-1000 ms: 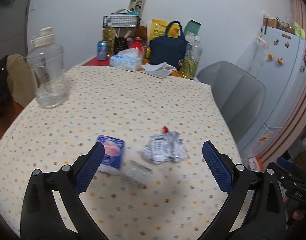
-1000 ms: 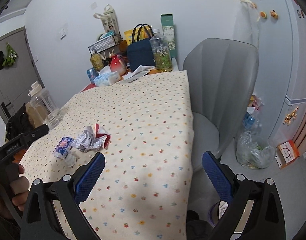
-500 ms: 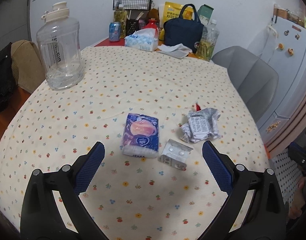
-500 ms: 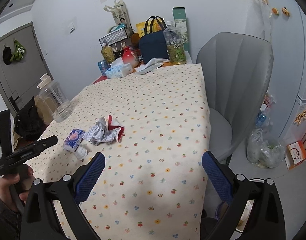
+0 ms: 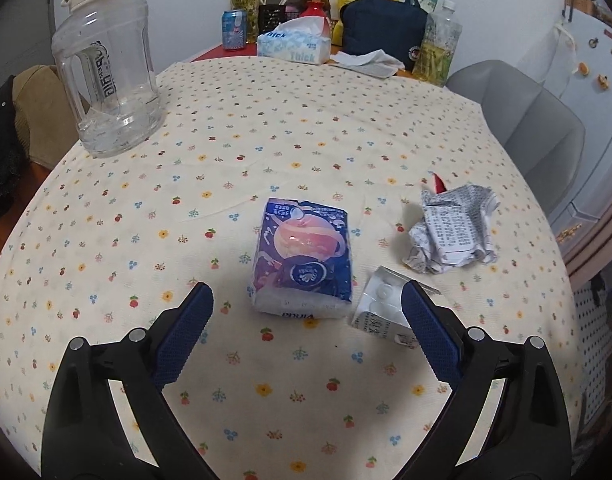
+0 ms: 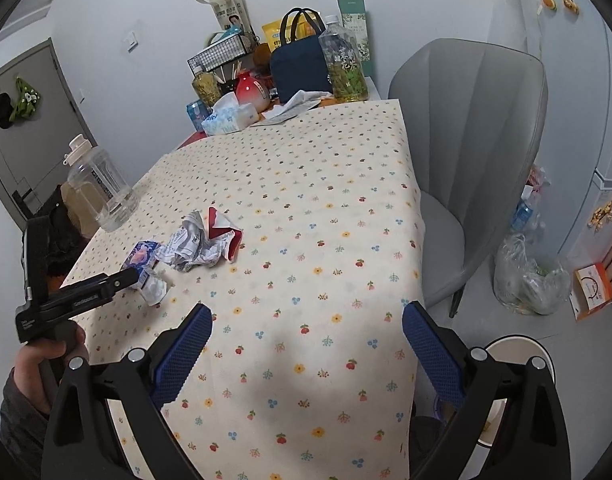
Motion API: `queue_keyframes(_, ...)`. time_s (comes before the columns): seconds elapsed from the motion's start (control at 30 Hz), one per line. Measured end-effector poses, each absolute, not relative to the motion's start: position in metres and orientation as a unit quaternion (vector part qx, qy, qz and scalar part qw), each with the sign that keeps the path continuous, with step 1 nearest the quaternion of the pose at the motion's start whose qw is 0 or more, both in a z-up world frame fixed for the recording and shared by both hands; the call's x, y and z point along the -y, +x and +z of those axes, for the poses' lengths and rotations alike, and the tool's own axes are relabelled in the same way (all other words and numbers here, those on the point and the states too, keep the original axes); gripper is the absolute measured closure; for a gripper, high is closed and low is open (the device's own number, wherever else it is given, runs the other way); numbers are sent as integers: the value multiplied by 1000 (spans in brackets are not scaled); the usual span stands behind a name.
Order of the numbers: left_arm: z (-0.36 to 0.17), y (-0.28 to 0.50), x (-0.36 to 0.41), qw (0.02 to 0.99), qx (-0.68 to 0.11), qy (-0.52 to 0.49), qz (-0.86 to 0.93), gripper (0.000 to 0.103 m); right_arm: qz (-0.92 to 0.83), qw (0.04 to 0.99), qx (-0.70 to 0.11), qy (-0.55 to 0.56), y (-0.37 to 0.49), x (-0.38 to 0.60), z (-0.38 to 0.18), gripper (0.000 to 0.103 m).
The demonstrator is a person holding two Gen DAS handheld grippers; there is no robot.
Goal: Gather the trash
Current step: 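Close the left tool on the blue tissue pack and lift it, then grasp the silver blister pack with the right tool while the left tool holds the tissue pack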
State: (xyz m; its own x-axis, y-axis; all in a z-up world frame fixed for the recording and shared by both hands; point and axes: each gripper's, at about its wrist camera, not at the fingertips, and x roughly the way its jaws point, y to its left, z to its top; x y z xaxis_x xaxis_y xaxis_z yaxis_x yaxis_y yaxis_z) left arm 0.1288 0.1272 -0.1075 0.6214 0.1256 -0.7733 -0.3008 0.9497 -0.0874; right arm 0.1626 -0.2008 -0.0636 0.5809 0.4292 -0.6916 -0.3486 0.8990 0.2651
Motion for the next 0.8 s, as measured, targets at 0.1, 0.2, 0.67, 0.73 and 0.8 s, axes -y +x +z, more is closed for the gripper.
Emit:
queue_keyframes(0.1, -113, 135, -130, 890, -424, -108, 128, 11, 222, 886, -405, 48, 163, 200, -63, 9)
queue_keyframes(0.2, -120, 141, -132, 885, -434, -108, 130, 17, 226, 884, -406, 45, 163, 198, -62, 9)
queue_keyframes(0.67, -98, 109, -156, 896, -403, -120, 146, 66, 292, 858, -423, 8, 167, 138, -69, 14)
queue_keyframes(0.73, -94, 101, -161, 897, -398, -123, 149, 66, 310, 851, -425, 0, 167, 122, -71, 15)
queue_keyframes(0.8, -91, 96, -166, 897, -396, -126, 152, 66, 327, 843, -427, -11, 167, 107, -72, 18)
